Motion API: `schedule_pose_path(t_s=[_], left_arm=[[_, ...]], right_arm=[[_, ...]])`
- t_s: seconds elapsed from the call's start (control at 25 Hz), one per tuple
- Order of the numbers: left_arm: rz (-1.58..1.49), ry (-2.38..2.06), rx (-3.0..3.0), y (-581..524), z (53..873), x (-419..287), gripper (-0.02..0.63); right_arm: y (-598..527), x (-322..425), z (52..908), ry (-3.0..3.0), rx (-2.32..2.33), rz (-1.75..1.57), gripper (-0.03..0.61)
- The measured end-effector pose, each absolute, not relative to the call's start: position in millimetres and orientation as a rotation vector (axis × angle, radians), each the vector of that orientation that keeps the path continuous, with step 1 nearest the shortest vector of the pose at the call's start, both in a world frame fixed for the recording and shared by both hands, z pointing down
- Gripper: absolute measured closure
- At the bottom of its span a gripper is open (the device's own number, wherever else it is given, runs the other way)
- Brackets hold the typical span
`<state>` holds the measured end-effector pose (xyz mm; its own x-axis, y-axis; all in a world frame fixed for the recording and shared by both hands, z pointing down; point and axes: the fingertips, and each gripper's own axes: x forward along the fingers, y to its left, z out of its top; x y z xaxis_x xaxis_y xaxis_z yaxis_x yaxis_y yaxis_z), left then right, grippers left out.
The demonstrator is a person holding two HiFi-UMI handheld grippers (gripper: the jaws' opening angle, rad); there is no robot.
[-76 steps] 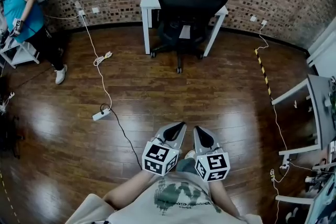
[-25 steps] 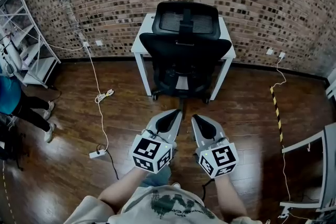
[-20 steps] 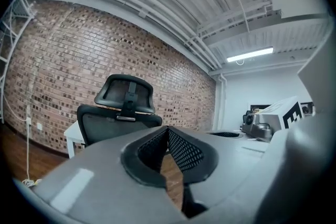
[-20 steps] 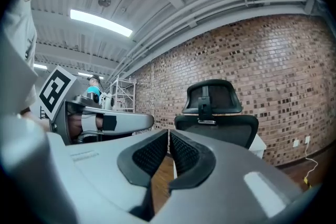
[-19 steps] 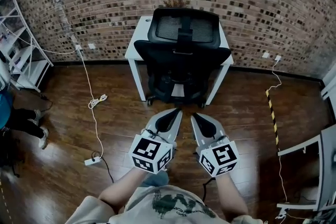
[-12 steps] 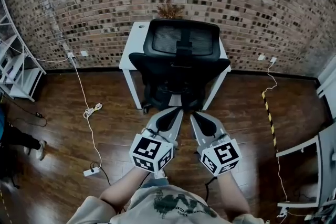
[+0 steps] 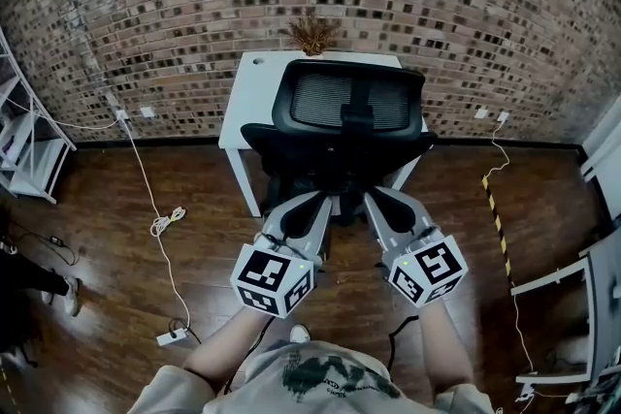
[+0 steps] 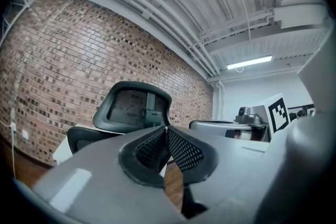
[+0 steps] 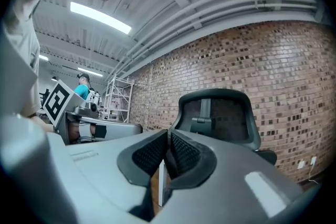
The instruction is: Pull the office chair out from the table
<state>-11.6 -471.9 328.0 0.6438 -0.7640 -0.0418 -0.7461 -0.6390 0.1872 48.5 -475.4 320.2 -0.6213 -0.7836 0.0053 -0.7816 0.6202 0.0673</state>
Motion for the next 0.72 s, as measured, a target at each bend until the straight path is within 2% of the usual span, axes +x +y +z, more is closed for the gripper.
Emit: schedule_pose_path(t_s=[0.24,0.44,0.6,0.72], left_arm=[[-0.196,-1.243,2.715,-493.6,328.8,-18.4,0.6],[-0.187,-1.242,2.721,-508.4,331.4,-15.2,0.6],[-0.169,-1.267,2.715,-522.0,340.5,-6.6,0.6],[-0.149,-1.273,2.714,-529.1,342.6,7.7,0.6]], right_arm=[[-503.4,56.0,309.6,-2.808,1.367,-0.134,0.532],[-533.9,69.9,291.8,-2.818,1.394,-0.21,0.526],[-567.6,75.8,290.0,-2.829,1.329,-0.237,0.475],[-591.2,78.0,285.0,-2.872,1.258,-0.196,0.462]])
